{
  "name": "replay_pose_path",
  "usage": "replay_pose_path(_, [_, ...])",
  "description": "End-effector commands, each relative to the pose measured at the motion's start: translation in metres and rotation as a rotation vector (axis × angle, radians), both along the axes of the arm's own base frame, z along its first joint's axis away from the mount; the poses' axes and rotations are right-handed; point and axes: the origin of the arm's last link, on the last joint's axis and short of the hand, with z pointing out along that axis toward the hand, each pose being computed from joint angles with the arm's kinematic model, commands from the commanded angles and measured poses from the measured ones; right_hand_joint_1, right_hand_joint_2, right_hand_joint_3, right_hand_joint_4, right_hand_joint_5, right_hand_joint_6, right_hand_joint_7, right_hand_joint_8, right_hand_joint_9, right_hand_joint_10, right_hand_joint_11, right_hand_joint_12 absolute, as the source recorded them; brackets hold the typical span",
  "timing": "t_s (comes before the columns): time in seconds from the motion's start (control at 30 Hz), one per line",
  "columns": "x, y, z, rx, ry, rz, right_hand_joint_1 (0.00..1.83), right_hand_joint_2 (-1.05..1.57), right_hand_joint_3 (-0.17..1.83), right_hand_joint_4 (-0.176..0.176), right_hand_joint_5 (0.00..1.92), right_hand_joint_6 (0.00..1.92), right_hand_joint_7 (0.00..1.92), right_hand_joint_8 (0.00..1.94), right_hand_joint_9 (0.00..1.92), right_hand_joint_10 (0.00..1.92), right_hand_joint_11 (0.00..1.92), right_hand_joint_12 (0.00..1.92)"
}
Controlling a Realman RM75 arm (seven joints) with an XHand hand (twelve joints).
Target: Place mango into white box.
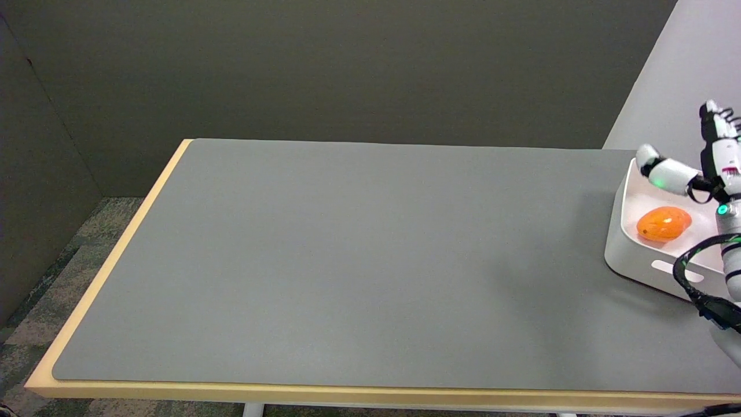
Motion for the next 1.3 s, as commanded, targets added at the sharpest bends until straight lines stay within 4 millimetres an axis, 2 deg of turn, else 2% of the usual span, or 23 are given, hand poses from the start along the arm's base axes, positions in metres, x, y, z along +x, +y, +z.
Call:
replay_pose_path(0.03, [0.056,-0.025,-0.069,0.229,-0.182,0.384,0.41,0.70,0.74,0.016,0.00,0.00,0.00,0.00,0.00,0.00,0.00,0.37])
replay_pose_path(0.1, [0.060,-0.030,-0.079,0.261,-0.181,0.386,0.41,0.62,0.88,0.019,0.00,0.00,0.00,0.00,0.00,0.00,0.00,0.34])
replay_pose_path(0.23, [0.063,-0.034,-0.095,0.306,-0.173,0.395,0.41,0.62,0.89,0.021,0.00,0.00,0.00,0.00,0.00,0.00,0.00,0.34])
replay_pose_path(0.33, [0.062,-0.033,-0.097,0.298,-0.157,0.390,0.41,0.70,0.76,0.020,0.00,0.00,0.00,0.00,0.00,0.00,0.00,0.36])
replay_pose_path(0.47, [0.051,-0.031,-0.104,0.305,-0.182,0.364,0.41,0.69,0.78,0.020,0.00,0.01,0.00,0.00,0.00,0.00,0.00,0.37])
replay_pose_path(0.67, [0.023,-0.028,-0.130,0.333,-0.231,0.331,0.39,0.69,0.81,0.026,0.00,0.05,0.00,0.00,0.00,0.00,0.00,0.41])
replay_pose_path(0.7, [0.020,-0.026,-0.134,0.334,-0.220,0.329,0.40,0.67,0.86,0.026,0.00,0.06,0.00,0.00,0.00,0.00,0.00,0.43])
replay_pose_path(0.73, [0.019,-0.025,-0.136,0.335,-0.214,0.326,0.41,0.65,0.94,0.025,0.01,0.06,0.00,0.00,0.00,0.01,0.00,0.44])
replay_pose_path(0.8, [0.016,-0.021,-0.143,0.339,-0.193,0.318,0.39,0.64,0.95,0.031,0.01,0.10,0.00,0.00,0.00,0.02,0.00,0.46])
replay_pose_path(0.9, [0.012,-0.019,-0.147,0.339,-0.197,0.305,0.54,0.63,0.99,0.024,0.04,0.16,0.00,0.06,0.00,0.07,0.00,0.51])
replay_pose_path(1.13, [0.004,-0.019,-0.149,0.344,-0.207,0.289,0.54,0.63,0.99,0.034,0.02,0.24,0.01,0.08,0.00,0.19,0.00,0.59])
replay_pose_path(1.3, [0.001,-0.029,-0.167,0.423,-0.217,0.262,0.49,0.63,0.98,0.031,0.02,0.29,0.02,0.13,0.00,0.26,0.00,0.67])
